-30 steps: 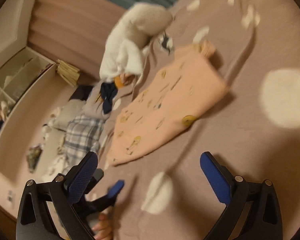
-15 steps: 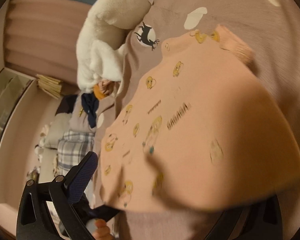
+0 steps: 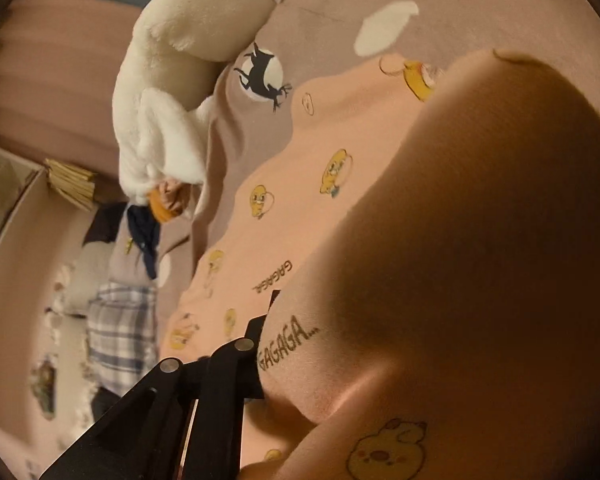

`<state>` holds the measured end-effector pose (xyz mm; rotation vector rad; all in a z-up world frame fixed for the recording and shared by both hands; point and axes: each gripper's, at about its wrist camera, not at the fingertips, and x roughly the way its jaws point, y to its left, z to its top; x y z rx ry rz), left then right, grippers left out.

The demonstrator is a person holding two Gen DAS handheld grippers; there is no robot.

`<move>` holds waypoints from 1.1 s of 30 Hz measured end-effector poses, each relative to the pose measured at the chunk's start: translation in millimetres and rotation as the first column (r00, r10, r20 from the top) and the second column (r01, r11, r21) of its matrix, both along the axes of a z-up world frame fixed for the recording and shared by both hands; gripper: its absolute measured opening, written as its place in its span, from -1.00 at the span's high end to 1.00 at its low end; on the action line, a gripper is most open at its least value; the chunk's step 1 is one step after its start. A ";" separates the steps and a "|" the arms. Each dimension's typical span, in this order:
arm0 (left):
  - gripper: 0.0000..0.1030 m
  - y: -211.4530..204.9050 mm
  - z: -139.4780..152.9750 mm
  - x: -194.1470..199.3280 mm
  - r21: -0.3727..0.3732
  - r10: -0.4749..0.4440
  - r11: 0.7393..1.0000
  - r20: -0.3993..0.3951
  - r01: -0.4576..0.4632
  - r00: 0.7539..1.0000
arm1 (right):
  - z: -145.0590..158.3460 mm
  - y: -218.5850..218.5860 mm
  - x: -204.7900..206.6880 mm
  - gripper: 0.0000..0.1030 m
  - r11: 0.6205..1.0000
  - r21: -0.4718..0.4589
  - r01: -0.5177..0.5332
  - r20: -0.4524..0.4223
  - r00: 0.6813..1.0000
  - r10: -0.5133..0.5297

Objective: Fold small clothes

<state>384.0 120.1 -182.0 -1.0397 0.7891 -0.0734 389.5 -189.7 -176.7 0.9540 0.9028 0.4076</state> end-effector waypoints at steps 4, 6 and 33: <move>0.83 -0.8 6.6 -23.0 -0.029 -0.023 0.999 -0.028 0.022 0.999 | 4.7 -9.3 -24.7 0.78 0.997 0.063 -0.041 -0.029 0.999 0.043; 0.83 1.1 8.9 -46.6 -0.061 -0.043 0.997 -0.041 0.041 0.998 | 5.6 -11.5 -43.9 0.78 0.995 0.070 -0.064 -0.050 0.996 0.068; 0.73 -26.5 10.7 -234.2 0.237 -0.089 0.968 0.046 0.075 0.995 | 13.6 -1.9 -221.1 0.80 0.985 -0.166 -0.052 0.062 0.996 0.064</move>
